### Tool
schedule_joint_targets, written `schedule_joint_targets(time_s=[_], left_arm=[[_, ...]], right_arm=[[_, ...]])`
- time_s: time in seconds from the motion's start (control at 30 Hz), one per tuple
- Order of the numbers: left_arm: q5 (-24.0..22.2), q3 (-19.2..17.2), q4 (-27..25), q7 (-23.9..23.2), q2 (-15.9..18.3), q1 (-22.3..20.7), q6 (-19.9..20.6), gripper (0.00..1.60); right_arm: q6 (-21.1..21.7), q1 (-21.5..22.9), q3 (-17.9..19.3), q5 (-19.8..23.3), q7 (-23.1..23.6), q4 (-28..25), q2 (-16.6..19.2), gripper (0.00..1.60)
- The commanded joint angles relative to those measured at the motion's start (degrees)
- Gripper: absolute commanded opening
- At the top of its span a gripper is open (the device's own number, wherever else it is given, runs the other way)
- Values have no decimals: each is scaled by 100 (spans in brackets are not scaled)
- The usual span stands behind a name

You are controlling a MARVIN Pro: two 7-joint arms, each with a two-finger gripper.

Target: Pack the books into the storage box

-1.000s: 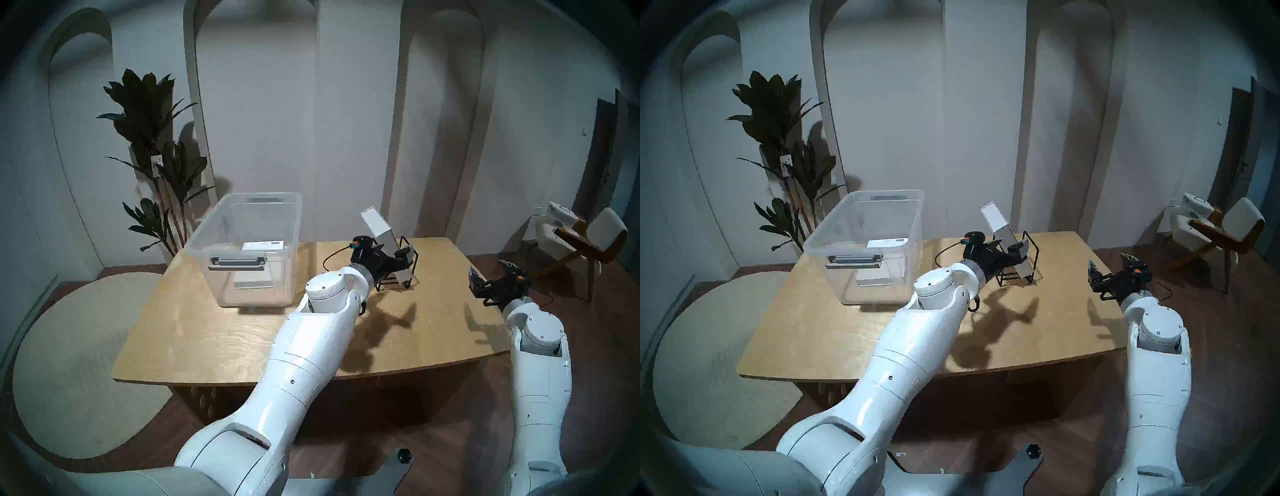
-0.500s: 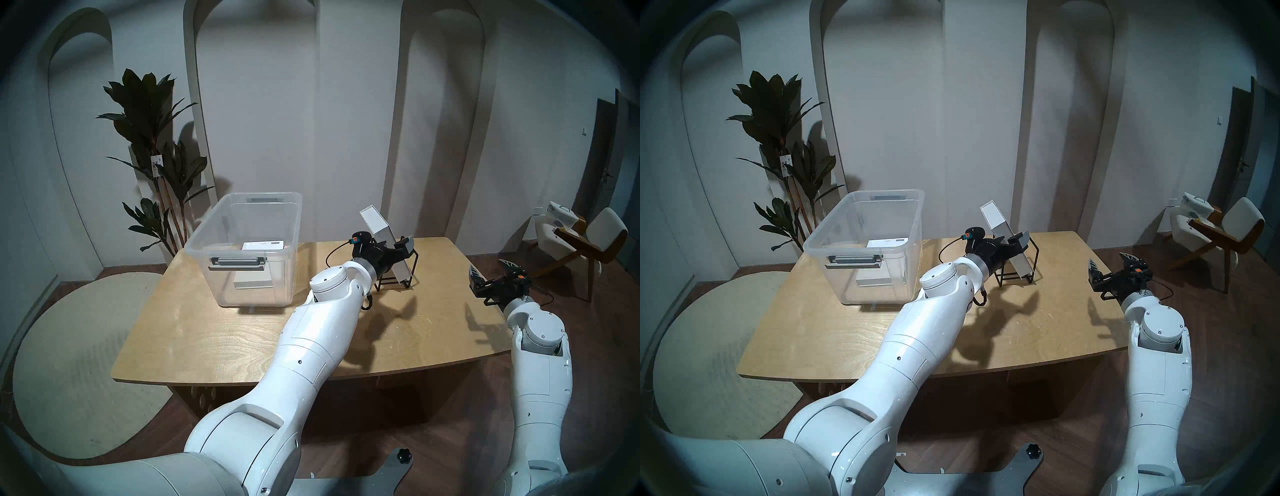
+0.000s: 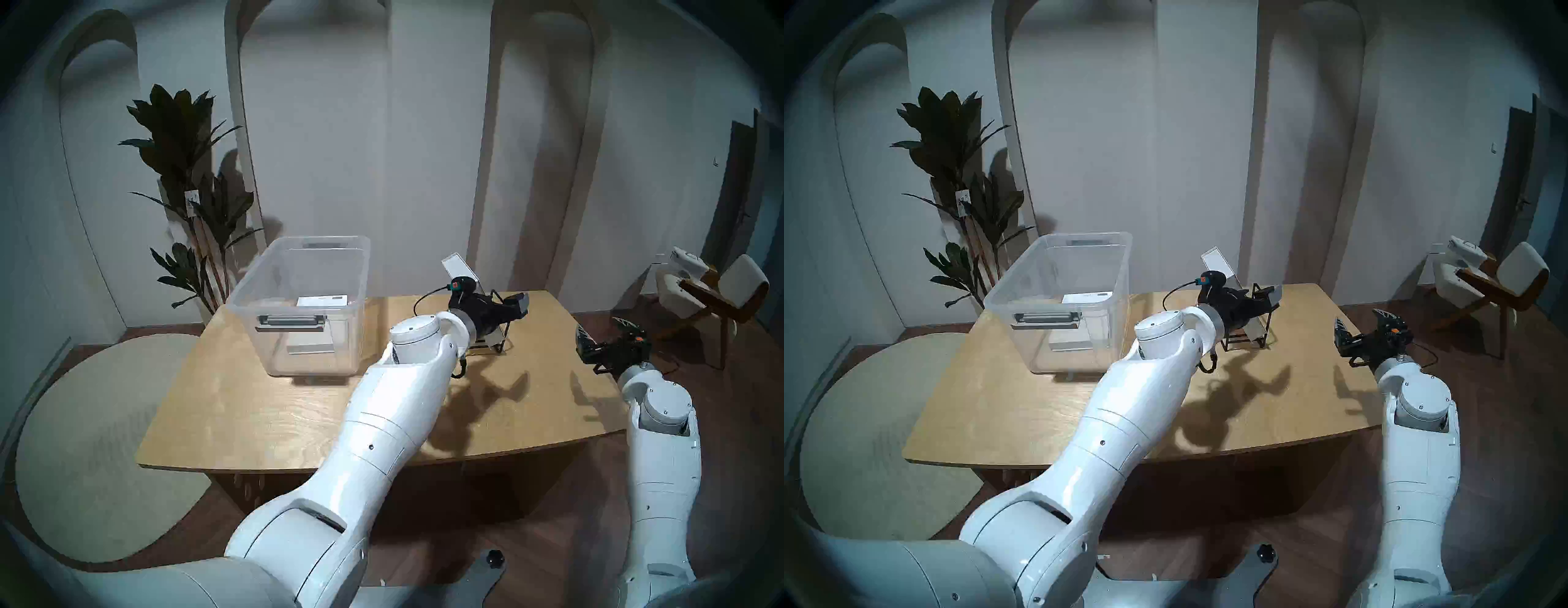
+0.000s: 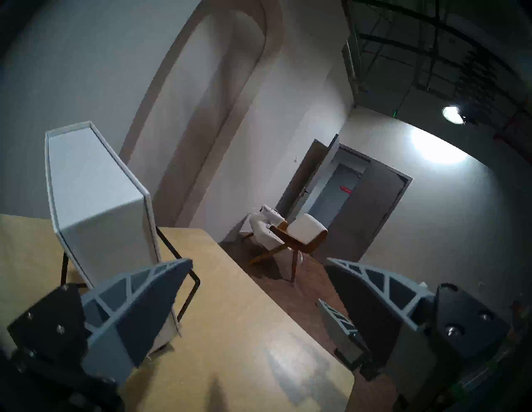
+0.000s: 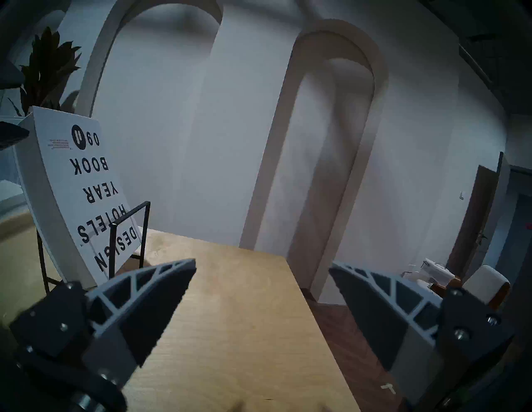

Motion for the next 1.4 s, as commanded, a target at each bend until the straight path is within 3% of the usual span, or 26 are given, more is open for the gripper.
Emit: schedule_joint_targets(time_s=[0.0,0.07,0.4,0.43,0.47,0.53,0.57,0.67,0.73,1.37], left_arm=[[87,145,-653,650,182,209,112,160],[275,215,-813,897,272,317,106,160],[190,282,-1347,2131,451,562,176,160],[422,286,-1264,2119,422,525,76,160],[856,409,-1052,2403,370,434,-296,160],[825,433,-920,2470,340,363,-353,160],[541,309,-702,2229,263,278,-434,160],[857,526,-482,2295,346,36,-548,160],[733,487,-367,2125,265,-7,-775,160],[649,376,833,1827,-63,-736,-1442,160]], right_arm=[[-63,66,-19,7,-8,-110,9,160],[-62,66,-20,8,-9,-109,10,160],[-74,61,-23,9,-19,-114,10,160],[-75,61,-23,9,-19,-114,10,160],[-73,62,-24,10,-20,-112,11,160],[-74,61,-25,10,-21,-113,11,160],[-77,60,-25,10,-22,-114,10,160],[-74,61,-26,11,-22,-112,12,160],[-72,63,-26,11,-22,-109,13,160],[-71,63,-30,14,-27,-104,17,160]])
